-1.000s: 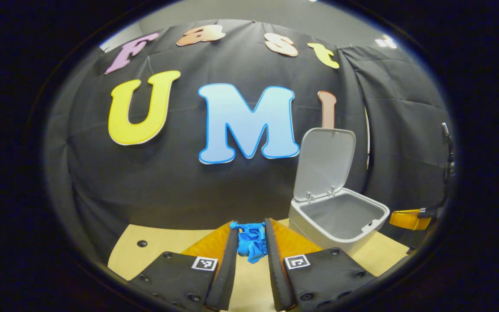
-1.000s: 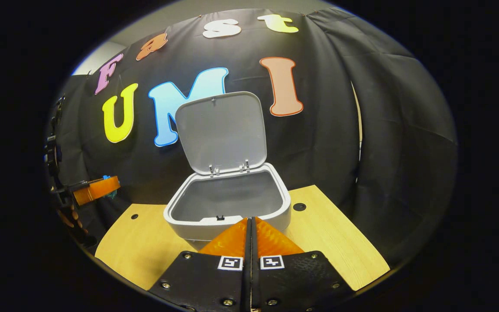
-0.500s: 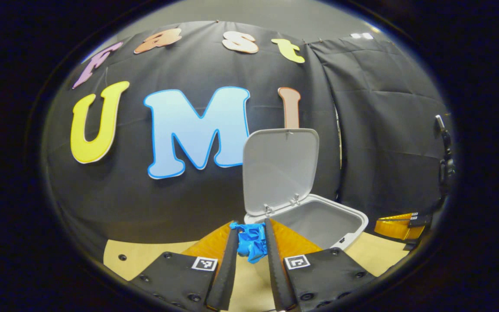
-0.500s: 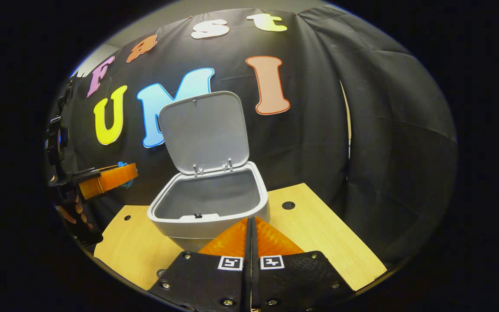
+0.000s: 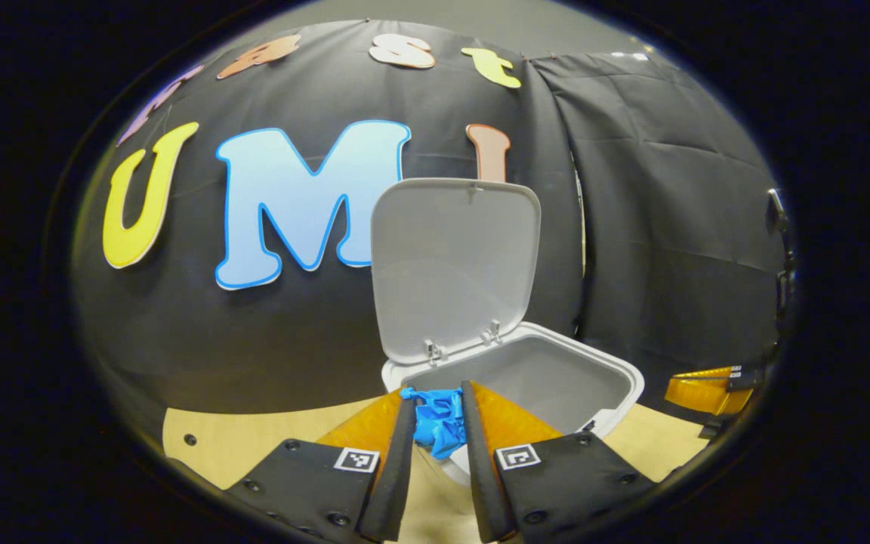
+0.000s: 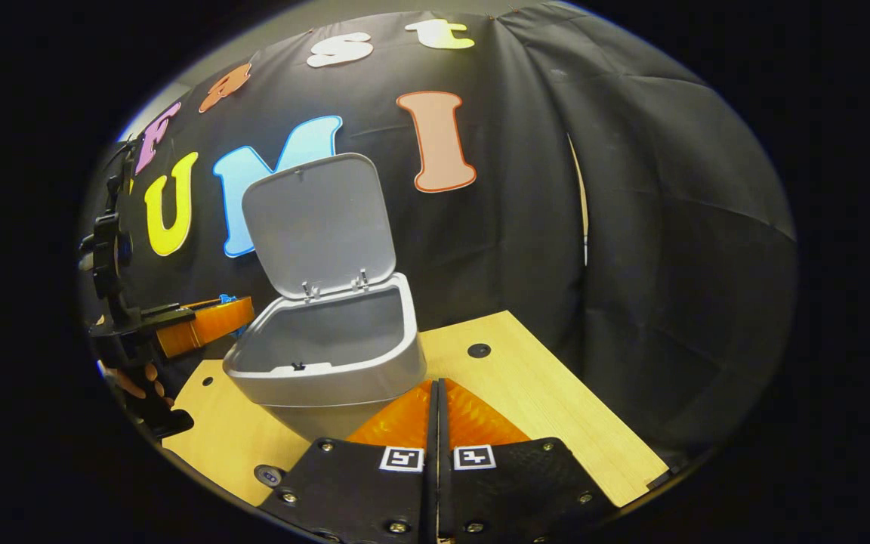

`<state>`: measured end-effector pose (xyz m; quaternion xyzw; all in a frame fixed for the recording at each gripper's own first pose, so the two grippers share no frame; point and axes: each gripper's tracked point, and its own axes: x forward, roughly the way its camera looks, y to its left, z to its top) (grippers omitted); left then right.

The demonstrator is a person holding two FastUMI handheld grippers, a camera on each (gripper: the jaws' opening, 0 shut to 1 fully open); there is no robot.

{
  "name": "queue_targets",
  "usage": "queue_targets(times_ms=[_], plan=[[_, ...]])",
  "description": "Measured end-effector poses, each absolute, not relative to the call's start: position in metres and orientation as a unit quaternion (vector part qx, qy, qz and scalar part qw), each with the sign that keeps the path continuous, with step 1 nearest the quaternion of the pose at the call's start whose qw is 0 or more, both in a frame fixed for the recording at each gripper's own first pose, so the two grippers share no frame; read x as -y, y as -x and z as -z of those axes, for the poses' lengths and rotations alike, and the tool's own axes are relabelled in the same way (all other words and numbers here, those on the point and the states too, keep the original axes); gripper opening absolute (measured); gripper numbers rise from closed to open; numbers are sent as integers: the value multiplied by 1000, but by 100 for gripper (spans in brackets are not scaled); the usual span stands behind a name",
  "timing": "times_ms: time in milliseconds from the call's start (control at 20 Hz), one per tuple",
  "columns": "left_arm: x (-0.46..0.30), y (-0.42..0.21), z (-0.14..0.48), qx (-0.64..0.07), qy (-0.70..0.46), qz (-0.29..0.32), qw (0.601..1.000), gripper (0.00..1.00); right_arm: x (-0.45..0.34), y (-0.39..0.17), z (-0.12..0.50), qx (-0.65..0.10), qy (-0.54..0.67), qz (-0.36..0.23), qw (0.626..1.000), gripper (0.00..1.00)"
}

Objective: Press the lid of the desktop garbage bin to open it, pick up the crumpled paper on the desktop and throw it into the bin, then pick up the pop can on the desktop and drop it into the bin, and finally close the garbage bin lid.

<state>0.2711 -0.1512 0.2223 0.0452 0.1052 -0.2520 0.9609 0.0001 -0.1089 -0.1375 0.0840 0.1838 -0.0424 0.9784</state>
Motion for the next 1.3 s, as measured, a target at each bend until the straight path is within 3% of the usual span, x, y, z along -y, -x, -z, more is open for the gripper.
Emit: queue_targets(times_ms=[350,450,500,600,650,1100,1150,1300], plan=[[169,-280,-202,-124,-35,262,957,45,124,-4,146,-194,-91,56,975,0],[174,-279,-201,-122,-39,267,955,58,124,-4,148,-198,-93,56,974,0],[178,-279,-203,-119,-39,271,954,57,123,-4,149,-199,-93,56,974,0],[182,-278,-203,-118,-45,271,954,96,123,-5,151,-201,-93,54,974,0],[183,-280,-200,-120,-49,268,955,100,123,-6,151,-201,-93,53,974,0],[171,-280,-211,-106,-38,256,960,100,124,-5,150,-201,-96,56,973,0],[166,-278,-214,-102,-38,252,962,96,123,-4,150,-201,-96,55,973,0],[146,-273,-226,-92,-32,234,967,100,114,-1,148,-202,-91,45,974,0]])
